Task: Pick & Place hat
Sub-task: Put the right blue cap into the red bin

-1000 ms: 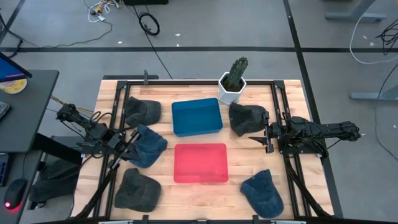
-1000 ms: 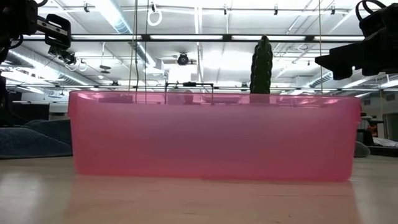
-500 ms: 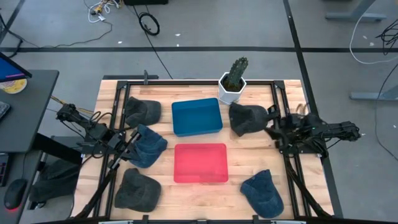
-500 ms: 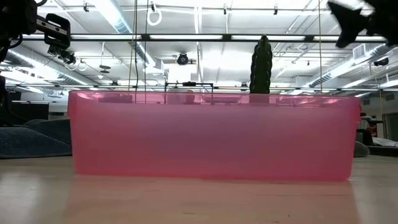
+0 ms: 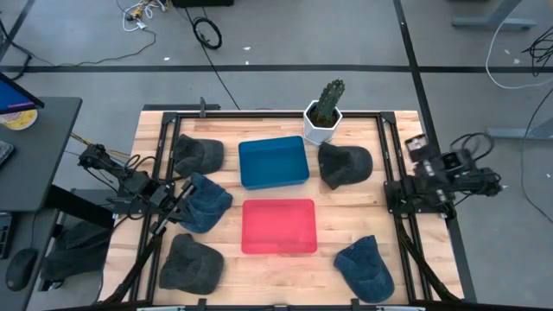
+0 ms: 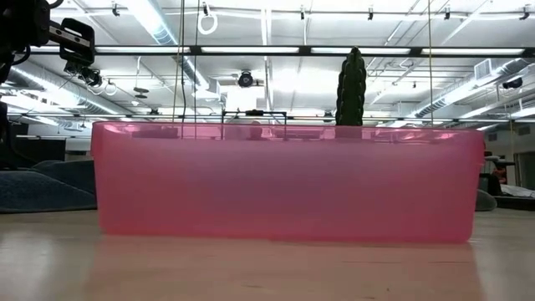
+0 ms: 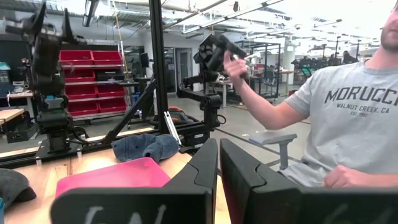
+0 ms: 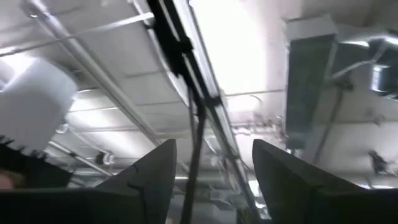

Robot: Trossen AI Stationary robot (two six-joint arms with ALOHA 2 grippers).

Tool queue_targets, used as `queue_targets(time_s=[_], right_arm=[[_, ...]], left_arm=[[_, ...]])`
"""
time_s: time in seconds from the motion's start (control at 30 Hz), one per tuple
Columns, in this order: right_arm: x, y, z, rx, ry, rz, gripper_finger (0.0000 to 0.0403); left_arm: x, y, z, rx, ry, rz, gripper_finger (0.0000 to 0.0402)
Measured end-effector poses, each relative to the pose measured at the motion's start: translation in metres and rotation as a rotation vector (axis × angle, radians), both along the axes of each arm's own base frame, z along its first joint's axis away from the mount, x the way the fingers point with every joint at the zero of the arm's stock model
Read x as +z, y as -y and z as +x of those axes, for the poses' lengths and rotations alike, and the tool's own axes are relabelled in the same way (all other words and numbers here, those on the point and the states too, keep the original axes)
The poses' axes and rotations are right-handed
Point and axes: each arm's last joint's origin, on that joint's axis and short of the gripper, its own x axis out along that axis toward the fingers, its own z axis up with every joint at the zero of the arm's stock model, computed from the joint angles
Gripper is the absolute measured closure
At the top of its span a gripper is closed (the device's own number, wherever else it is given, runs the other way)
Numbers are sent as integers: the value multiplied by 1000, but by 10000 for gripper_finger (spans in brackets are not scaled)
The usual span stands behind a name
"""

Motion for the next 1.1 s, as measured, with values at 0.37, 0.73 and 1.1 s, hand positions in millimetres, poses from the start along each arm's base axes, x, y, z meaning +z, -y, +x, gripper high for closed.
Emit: queue_targets(time_s=[0.37, 0.73, 1.1], right_arm=[[119, 1, -5, 5, -461, 5, 185], [196, -3, 30, 103, -1070, 48, 185], [210, -29, 79, 329, -1652, 224, 186]], left_arm=[[0, 0, 0, 0, 0, 0, 381], [0, 0, 0, 0, 0, 0, 381], [0, 0, 0, 0, 1, 0, 381]])
